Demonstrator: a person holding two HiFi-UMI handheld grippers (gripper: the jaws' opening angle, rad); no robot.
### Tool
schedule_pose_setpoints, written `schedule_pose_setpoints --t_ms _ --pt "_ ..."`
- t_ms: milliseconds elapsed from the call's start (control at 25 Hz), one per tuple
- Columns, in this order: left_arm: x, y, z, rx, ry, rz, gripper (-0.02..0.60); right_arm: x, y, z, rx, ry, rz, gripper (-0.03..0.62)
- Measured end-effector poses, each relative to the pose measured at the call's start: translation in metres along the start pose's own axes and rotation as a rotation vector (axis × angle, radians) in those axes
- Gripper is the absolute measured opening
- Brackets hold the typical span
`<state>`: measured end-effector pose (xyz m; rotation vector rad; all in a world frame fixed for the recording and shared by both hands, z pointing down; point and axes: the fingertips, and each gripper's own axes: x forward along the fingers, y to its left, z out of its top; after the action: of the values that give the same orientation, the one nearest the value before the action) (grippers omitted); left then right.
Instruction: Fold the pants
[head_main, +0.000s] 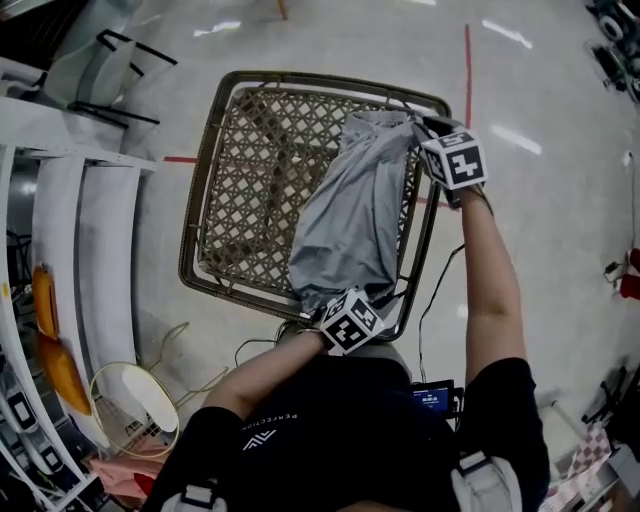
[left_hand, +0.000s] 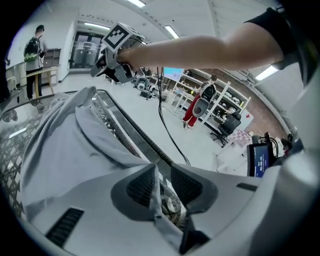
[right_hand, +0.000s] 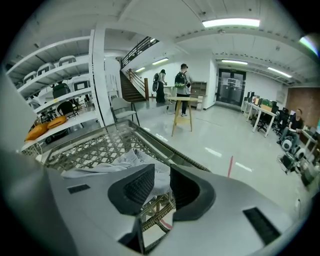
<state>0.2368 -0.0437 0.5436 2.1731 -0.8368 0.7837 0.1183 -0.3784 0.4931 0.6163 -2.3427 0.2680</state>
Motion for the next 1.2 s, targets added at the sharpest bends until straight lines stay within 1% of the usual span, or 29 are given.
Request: schedule_pose_setpoints --t_ms 40,160,200,240,280,320,400,560,640,760,880,1000,1200 --pt "-0.001 -0.003 0.002 0.007 -0.001 -0.005 0.094 -0.002 0.001 0.0 0.002 0.002 0.003 0.089" --pt "-0.005 -0.005 0.007 0.024 -0.02 0.004 0.092 -0.013 0.006 0.004 -0.005 -0.014 -0.003 0.095" --pt "-0.008 -0.004 0.01 0.023 -0.033 0.01 0.079 -0.018 0.01 0.005 -0.007 -0.025 -0.006 0.094" --pt "-0.011 -0.002 0.013 0.017 -0.048 0.017 0.052 -0.023 0.014 0.005 -0.009 -0.036 -0.005 0.094" --pt "-0.015 0.002 0.016 0.008 -0.066 0.024 0.042 -0.027 0.018 0.005 -0.011 -0.044 -0.004 0.09" --pt "-0.02 0.007 0.019 -0.003 -0.084 0.035 0.032 -0.032 0.024 0.003 -0.015 -0.05 -0.002 0.07" --pt "-0.03 0.021 0.024 -0.023 -0.114 0.065 0.023 -0.039 0.035 -0.002 -0.032 -0.056 0.001 0.054" --pt "-0.055 0.053 0.029 -0.04 -0.167 0.124 0.018 -0.055 0.059 -0.012 -0.06 -0.056 0.006 0.051" --pt "-0.067 0.068 0.023 -0.045 -0.183 0.143 0.018 -0.065 0.07 -0.019 -0.057 -0.053 0.001 0.051" --pt "-0.086 0.089 0.01 -0.026 -0.17 0.171 0.015 -0.08 0.092 -0.029 -0.035 -0.07 0.006 0.051" --pt "-0.098 0.098 -0.009 -0.004 -0.15 0.183 0.015 -0.093 0.117 -0.048 -0.025 -0.067 0.016 0.051" --pt "-0.107 0.102 -0.033 0.013 -0.108 0.172 0.015 -0.1 0.146 -0.07 0.019 -0.063 0.036 0.051" --pt "-0.115 0.102 -0.054 0.051 -0.054 0.153 0.015 -0.111 0.187 -0.105 0.061 -0.025 0.069 0.051"
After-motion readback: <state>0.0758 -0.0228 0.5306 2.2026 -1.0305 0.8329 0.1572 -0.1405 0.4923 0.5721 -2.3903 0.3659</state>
